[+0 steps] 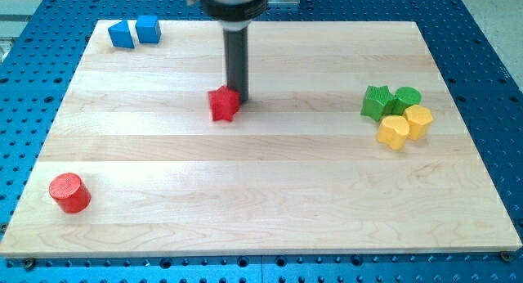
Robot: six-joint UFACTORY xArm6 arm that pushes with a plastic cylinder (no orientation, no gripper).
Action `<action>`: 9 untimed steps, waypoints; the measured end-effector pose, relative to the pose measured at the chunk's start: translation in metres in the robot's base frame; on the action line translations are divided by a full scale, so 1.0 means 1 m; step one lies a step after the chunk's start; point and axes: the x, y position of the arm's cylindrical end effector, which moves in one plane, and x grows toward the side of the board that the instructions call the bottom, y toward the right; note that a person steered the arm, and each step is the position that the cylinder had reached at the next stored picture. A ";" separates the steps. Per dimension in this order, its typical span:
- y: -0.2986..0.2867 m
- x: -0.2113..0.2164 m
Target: Push the red star into the red circle
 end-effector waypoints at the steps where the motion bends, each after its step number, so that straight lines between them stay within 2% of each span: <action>1: -0.035 0.058; 2: -0.065 0.112; 3: -0.074 0.147; 5: -0.023 0.146; 7: -0.073 0.124; 9: -0.139 0.130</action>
